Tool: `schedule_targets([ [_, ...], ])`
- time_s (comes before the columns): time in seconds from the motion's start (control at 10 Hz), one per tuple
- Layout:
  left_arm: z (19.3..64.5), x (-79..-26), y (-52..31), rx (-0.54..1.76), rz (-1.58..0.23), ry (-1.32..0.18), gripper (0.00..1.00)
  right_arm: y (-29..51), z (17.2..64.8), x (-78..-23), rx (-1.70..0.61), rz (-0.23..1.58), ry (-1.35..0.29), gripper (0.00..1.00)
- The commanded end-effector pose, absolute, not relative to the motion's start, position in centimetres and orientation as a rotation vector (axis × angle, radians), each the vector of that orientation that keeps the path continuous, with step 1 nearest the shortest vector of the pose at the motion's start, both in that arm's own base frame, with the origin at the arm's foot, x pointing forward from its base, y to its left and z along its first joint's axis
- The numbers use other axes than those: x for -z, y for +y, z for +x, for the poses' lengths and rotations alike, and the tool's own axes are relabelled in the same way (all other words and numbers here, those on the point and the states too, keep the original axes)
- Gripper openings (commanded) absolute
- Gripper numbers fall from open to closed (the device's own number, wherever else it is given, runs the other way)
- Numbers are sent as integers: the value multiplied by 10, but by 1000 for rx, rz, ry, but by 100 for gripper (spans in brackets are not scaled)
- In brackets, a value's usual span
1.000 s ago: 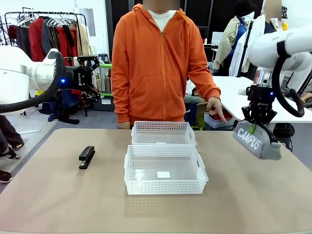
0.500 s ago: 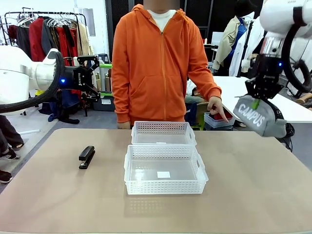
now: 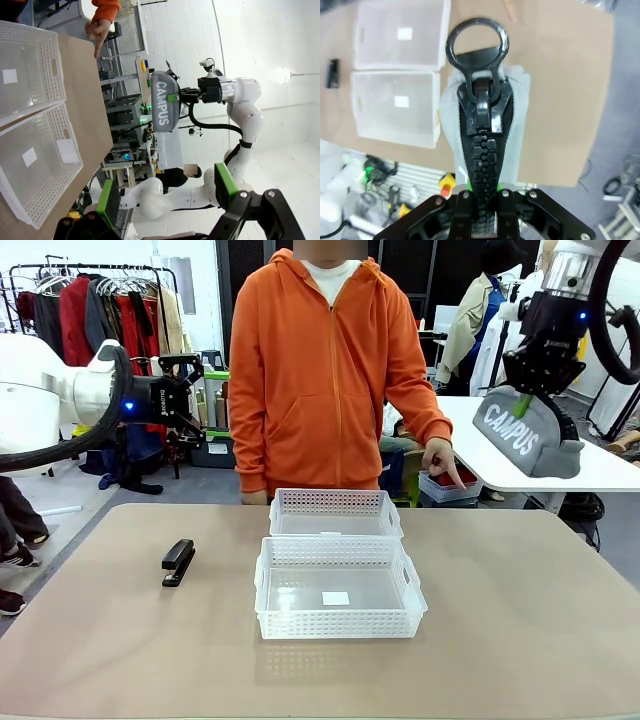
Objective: Distribute items into two baskets.
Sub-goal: Pick up the Pencil pouch that the person points to, then move the picked Pencil pouch towards the Organizing basket indicated by the person, stopping as directed.
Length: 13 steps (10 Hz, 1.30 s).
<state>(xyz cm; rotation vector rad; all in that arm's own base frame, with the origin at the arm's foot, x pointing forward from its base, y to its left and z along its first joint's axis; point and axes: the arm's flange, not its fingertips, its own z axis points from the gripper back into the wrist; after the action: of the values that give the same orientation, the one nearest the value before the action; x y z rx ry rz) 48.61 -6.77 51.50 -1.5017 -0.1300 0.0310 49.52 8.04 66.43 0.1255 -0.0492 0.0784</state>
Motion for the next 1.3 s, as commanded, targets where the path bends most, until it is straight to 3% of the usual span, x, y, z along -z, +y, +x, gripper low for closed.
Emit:
schedule_targets([
  [0.0, 484, -517, -67, -34, -1504, -134, 100, 79, 500, -674, -40, 151, -66, 0],
  [1.2, 484, -517, -67, -34, -1504, -134, 100, 77, 497, -673, -62, 131, -69, 0],
])
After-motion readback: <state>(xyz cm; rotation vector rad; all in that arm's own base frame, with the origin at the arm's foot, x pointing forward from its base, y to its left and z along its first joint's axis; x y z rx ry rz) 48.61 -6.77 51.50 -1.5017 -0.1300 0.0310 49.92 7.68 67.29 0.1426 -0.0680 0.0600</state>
